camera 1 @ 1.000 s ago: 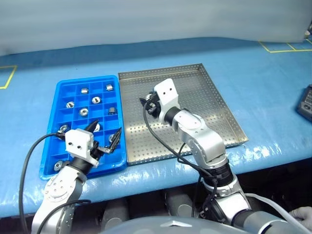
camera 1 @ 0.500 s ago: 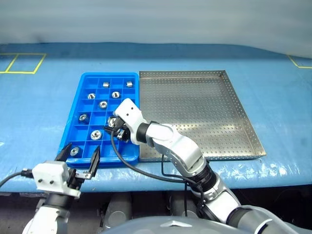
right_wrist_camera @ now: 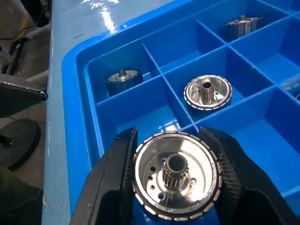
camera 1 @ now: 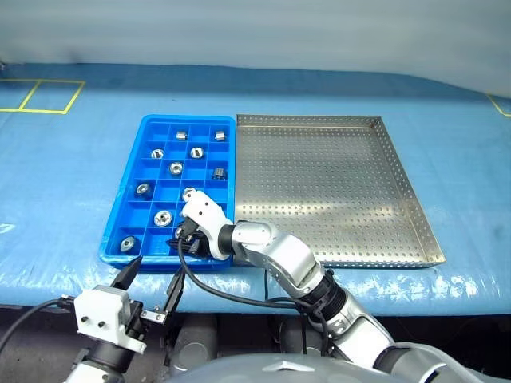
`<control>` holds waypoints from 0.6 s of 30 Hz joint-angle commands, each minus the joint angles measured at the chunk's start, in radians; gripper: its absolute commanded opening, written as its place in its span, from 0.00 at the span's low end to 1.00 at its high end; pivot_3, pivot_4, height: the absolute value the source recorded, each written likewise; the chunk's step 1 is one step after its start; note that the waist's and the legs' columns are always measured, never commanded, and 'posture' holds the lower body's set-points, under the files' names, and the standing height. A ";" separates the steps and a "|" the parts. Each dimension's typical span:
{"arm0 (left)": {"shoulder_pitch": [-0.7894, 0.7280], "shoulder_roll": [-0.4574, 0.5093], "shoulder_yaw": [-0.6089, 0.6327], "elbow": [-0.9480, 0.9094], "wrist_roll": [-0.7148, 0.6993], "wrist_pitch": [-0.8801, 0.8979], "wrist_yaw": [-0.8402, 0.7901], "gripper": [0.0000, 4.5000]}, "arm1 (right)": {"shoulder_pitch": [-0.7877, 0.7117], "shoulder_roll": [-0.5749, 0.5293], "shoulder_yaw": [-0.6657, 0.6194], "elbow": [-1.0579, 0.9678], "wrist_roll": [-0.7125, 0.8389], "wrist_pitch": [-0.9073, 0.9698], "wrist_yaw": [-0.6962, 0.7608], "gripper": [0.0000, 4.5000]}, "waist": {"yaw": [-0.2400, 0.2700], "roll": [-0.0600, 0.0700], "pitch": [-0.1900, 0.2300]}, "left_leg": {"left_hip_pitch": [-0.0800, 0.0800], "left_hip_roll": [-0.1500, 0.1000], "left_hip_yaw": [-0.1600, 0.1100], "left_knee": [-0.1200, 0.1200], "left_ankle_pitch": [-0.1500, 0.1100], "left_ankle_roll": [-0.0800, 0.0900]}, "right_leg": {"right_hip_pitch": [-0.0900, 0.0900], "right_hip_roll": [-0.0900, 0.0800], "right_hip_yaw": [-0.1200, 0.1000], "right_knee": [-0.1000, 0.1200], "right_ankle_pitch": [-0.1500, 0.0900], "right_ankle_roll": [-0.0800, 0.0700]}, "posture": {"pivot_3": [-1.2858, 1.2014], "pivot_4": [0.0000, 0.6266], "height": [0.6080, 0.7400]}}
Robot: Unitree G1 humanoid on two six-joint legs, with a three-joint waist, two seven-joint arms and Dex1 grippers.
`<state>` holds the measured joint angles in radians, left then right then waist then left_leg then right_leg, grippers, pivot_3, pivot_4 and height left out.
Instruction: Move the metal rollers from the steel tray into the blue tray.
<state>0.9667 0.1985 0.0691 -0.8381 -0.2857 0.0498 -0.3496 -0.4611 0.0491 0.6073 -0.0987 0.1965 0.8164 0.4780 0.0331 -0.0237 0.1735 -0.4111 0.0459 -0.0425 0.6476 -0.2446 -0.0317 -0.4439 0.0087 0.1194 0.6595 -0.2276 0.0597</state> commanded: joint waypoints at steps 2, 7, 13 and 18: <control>0.009 0.001 -0.003 -0.050 0.003 -0.032 0.005 1.00 | 0.014 0.010 0.031 0.014 0.001 0.002 0.022 0.39 | 0.003 0.000 0.000 | 0.000 0.000 0.000 0.000 0.000 0.000 | 0.000 0.000 0.000 0.000 0.000 0.000 | 0.65 0.24 1.00; -0.002 0.003 -0.006 -0.042 0.000 -0.030 0.004 1.00 | 0.014 0.010 0.026 0.015 -0.002 0.002 0.027 0.75 | 0.004 0.000 0.000 | 0.001 0.000 0.000 0.000 0.000 0.000 | 0.000 0.000 0.000 0.000 0.000 0.000 | 0.64 0.24 1.00; -0.035 0.016 -0.010 -0.028 -0.013 -0.021 -0.009 1.00 | 0.011 0.000 0.007 -0.037 0.012 -0.018 0.055 0.89 | 0.003 0.000 -0.001 | 0.000 0.000 0.001 0.000 -0.001 0.000 | 0.000 0.000 0.000 0.000 0.000 0.000 | 0.63 0.24 1.00; -0.086 0.042 -0.002 -0.015 -0.030 0.001 -0.019 1.00 | 0.015 -0.020 -0.052 -0.117 0.057 -0.056 0.102 0.89 | -0.001 0.000 0.000 | 0.000 0.000 0.001 0.000 -0.001 0.000 | 0.000 0.000 0.000 0.000 0.000 0.000 | 0.61 0.24 1.00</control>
<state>0.8931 0.2337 0.0675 -0.8375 -0.2993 0.0437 -0.3653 -0.4440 0.0240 0.5721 -0.1355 0.2148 0.7917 0.5444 0.0326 -0.0234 0.1733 -0.4109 0.0463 -0.0413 0.6488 -0.2453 -0.0314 -0.4437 0.0088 0.1194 0.6601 -0.2278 0.0596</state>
